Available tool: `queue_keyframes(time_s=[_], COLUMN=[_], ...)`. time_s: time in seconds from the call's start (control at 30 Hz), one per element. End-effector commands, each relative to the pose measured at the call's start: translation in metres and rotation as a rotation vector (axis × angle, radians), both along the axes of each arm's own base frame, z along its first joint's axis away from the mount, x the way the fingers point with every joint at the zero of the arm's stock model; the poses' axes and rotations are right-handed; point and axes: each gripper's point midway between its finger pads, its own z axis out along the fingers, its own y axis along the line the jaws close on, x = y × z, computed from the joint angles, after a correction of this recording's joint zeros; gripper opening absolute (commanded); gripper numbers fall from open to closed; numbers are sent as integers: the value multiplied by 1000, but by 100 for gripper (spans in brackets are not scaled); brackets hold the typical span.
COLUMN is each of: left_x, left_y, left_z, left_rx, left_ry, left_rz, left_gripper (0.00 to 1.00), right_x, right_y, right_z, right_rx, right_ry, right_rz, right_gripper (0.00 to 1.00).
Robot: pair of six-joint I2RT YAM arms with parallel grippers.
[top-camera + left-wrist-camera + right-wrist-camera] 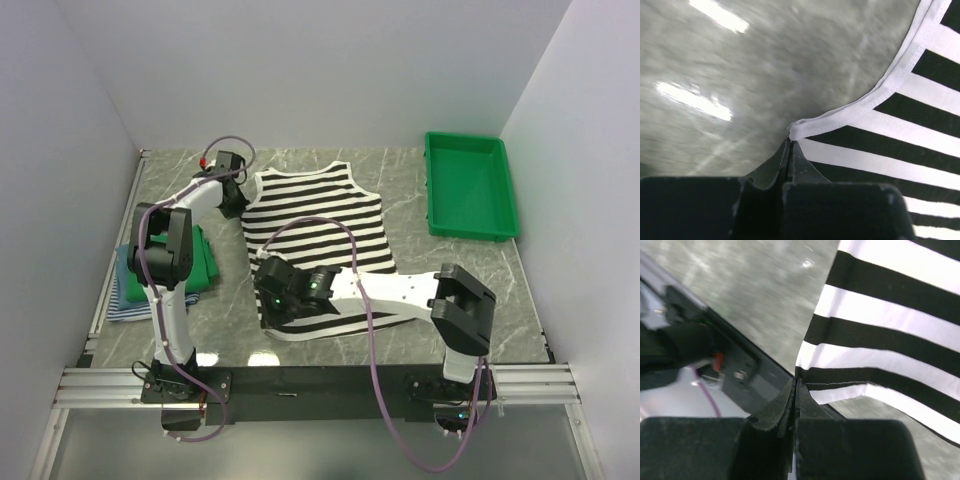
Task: Fold and stack the tank tops
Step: Fold the tank top
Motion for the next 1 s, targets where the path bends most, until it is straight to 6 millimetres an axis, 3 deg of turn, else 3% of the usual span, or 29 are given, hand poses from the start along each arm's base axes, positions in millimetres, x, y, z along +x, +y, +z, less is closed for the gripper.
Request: queue_keyframes(time_s=[0.0, 0.13, 0.27, 0.37, 0.57, 0.83, 0.97], left_x=[18, 23, 32, 38, 44, 42, 39], left_y=[34, 42, 21, 1, -53, -119, -136], left_z=[43, 67, 91, 94, 93, 77, 64], left_rx=[81, 87, 53, 28, -1, -38, -40], left_ry=[-92, -136, -196, -199, -206, -203, -181], left_rz=[58, 67, 27, -5, -93, -198, -221], left_gripper=[1, 1, 1, 1, 1, 1, 1], right_x=[1, 6, 22, 26, 27, 19, 19], right_y=[44, 55, 37, 18, -14, -47, -59], right_z=[39, 55, 59, 52, 33, -7, -17], right_rx=[148, 194, 236, 239, 237, 206, 192], right_ry=[10, -5, 7, 14, 27, 54, 55], right_rz=[47, 47, -9, -42, -112, -205, -250], right_gripper=[0, 0, 0, 0, 0, 0, 0])
